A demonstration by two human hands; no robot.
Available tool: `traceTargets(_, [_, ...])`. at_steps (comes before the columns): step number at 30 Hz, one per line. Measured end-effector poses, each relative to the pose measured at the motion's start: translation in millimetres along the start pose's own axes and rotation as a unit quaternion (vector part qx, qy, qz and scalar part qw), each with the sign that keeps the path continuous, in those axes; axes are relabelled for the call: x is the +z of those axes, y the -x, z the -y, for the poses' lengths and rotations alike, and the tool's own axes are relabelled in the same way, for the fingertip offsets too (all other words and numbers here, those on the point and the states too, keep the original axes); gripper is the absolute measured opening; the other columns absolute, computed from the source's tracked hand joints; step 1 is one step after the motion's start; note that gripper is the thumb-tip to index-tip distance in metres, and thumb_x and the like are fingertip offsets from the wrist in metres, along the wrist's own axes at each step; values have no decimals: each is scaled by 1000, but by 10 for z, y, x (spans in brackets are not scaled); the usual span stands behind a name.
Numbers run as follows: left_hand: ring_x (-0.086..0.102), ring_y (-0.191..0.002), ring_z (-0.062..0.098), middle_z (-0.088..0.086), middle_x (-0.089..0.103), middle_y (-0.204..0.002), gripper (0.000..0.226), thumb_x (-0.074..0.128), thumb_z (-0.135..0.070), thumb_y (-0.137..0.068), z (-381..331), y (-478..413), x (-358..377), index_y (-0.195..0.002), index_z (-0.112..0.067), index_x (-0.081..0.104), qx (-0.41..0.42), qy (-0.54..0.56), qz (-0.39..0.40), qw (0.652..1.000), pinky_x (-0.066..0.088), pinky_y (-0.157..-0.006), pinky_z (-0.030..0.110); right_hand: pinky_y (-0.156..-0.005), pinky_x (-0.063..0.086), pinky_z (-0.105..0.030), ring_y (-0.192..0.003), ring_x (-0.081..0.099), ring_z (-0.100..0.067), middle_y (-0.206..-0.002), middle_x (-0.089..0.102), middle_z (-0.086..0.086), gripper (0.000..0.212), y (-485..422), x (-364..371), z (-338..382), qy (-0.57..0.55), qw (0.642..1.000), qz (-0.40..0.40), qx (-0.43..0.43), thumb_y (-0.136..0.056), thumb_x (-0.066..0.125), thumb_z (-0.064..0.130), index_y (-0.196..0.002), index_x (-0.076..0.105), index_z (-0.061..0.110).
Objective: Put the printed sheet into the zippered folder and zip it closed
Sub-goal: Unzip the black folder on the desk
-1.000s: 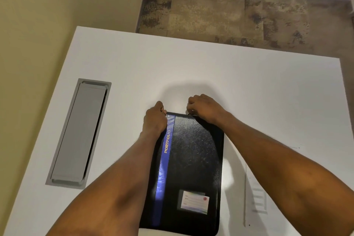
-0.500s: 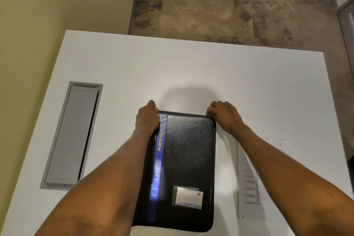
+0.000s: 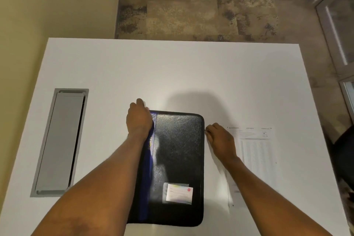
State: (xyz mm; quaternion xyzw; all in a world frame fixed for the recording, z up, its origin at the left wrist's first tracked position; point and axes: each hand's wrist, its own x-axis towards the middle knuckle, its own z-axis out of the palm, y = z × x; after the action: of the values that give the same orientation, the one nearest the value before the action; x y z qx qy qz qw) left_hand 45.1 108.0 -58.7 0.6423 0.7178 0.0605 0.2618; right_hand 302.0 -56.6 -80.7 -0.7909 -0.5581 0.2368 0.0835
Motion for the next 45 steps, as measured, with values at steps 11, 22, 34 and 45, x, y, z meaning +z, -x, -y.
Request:
traceTargets(11, [-21,-161,29,2,-16,-175,92,46,-67,-95,-790,903,830,-167,-31,3,218,-168,171,946,3,-117,80,-78,60,-39,-85,65,-18,-100,67,-1,18,103,27,28,-55,997,-12,48,-104,55,25,-102,70,17])
traceTargets(22, [-26,-158,34,5,-21,-174,106,57,-68,-90,-914,1056,1040,-166,-32,-7,190,-198,190,943,3,-108,89,-80,57,-40,-90,64,-19,-104,69,0,16,87,71,-148,-25,1000,0,-4,-103,57,22,-106,73,18])
traceTargets(34, [-25,-159,32,2,-18,-175,97,49,-59,-93,-942,1049,1032,-167,-32,-7,185,-195,198,942,3,-108,88,-82,55,-34,-88,65,-20,-103,73,-3,16,792,330,-184,6,1000,1,5,-102,60,21,-108,74,15])
traceTargets(45, [-21,-160,32,1,-15,-175,98,55,-61,-93,-915,1074,1048,-167,-32,-3,184,-198,183,945,4,-109,88,-92,47,-17,-100,61,-9,-121,66,10,23,1728,649,-91,8,996,55,67,-106,53,35,-124,64,27])
